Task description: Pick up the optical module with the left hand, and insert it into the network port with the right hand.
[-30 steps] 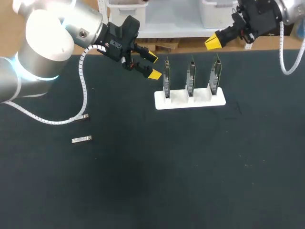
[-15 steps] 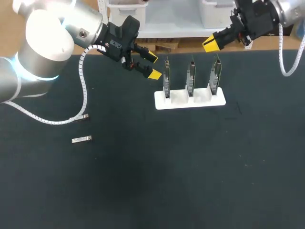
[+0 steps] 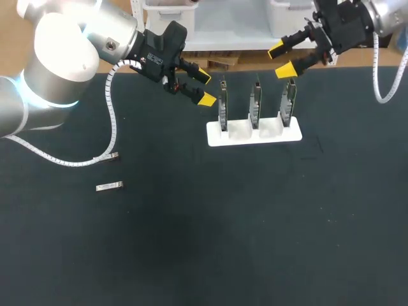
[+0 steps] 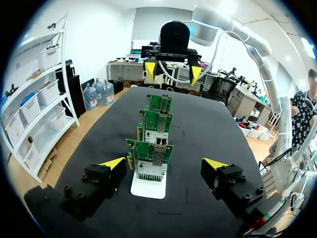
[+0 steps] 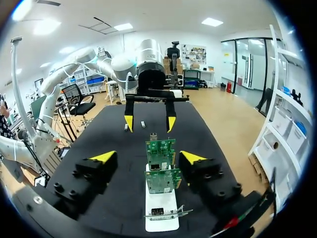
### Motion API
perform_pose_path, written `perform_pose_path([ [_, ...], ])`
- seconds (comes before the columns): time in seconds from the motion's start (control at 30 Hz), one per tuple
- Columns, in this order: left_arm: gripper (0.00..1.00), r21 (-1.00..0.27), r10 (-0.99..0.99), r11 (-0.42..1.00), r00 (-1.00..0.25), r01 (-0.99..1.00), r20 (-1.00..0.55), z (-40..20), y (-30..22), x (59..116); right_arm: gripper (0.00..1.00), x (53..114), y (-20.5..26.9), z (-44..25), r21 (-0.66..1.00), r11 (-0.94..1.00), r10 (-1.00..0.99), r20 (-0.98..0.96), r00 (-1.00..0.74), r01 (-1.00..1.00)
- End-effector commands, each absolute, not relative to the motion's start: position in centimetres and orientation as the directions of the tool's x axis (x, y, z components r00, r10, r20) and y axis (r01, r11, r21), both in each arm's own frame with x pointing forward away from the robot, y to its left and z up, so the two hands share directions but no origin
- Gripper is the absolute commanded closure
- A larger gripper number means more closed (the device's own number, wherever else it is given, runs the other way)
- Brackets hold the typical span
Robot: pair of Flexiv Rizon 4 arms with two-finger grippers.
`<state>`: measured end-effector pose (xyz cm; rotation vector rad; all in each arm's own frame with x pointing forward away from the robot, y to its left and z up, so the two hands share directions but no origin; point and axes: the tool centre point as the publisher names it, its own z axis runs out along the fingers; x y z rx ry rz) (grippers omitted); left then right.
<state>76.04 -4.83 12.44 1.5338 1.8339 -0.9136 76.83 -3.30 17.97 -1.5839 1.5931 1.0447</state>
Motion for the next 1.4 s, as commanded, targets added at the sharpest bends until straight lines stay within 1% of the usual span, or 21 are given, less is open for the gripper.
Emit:
perform_pose_path([
  [0.03, 0.0, -0.14, 0.595, 0.11, -0.178, 0.984, -0.784, 12.5, -4.8, 76.0, 0.0, 76.6, -3.3, 18.0, 0.087, -0.044, -0.476, -0.878, -0.056, -0.995],
  [0.2, 0.0, -0.132, 0.623, 0.112, -0.173, 0.985, -0.762, 13.0, -5.2, 76.3, 0.0, 76.6, -3.3, 18.0, 0.087, -0.044, -0.476, -0.878, -0.056, -0.995],
  [0.4, 0.0, -0.113, 0.66, 0.145, -0.181, 0.983, -0.729, 13.6, -4.3, 76.1, 0.0, 76.6, -3.3, 18.0, 0.087, -0.044, -0.476, -0.878, -0.056, -0.995],
  [0.8, 0.0, -0.128, 0.819, 0.259, -0.288, 0.957, -0.497, 12.1, -0.3, 73.9, 0.0, 76.6, -3.3, 18.0, 0.087, -0.044, -0.476, -0.878, -0.056, -0.995],
  [0.97, 0.0, -0.126, 0.843, 0.327, -0.35, 0.936, -0.41, 10.8, 1.8, 72.9, 0.0, 76.6, -3.3, 18.0, 0.087, -0.044, -0.476, -0.878, -0.056, -0.995],
  [1.07, 0.0, -0.117, 0.857, 0.347, -0.365, 0.931, -0.363, 9.6, 3.0, 72.1, 0.0, 76.6, -3.3, 18.0, 0.087, -0.044, -0.476, -0.878, -0.056, -0.995],
  [1.23, 0.0, -0.169, 0.846, 0.41, -0.443, 0.896, -0.296, 7.2, 5.5, 71.3, 0.0, 76.6, -3.3, 18.0, 0.087, -0.044, -0.476, -0.878, -0.056, -0.995],
  [1.4, 0.0, -0.179, 0.863, 0.431, -0.462, 0.884, -0.206, 6.4, 7.4, 70.2, 0.0, 76.6, -3.3, 18.0, 0.087, -0.044, -0.476, -0.878, -0.056, -0.995],
])
